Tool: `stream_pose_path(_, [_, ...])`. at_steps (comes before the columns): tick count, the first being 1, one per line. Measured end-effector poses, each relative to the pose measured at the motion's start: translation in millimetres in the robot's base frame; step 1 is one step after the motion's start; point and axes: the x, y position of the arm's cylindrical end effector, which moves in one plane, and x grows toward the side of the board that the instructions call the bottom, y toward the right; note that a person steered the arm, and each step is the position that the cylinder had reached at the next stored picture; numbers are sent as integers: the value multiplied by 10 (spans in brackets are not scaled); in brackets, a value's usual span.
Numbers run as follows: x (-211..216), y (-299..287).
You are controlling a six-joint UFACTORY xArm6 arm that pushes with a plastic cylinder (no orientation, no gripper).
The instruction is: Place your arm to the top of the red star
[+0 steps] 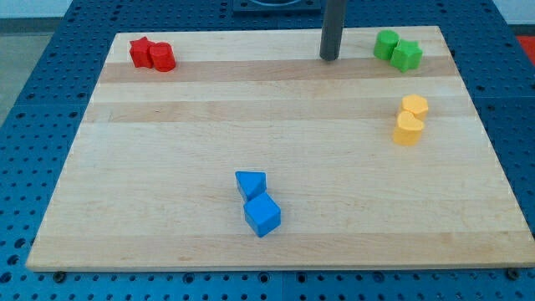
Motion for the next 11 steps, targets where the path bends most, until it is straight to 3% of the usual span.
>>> stream_pose_path(3, [-688,-1047])
stream_pose_path(4, [-682,-1279])
stream_pose_path(8, [-707,-3465])
stream_pose_path(10, [-711,-3623])
stream_pose_path(11, [-708,-3418])
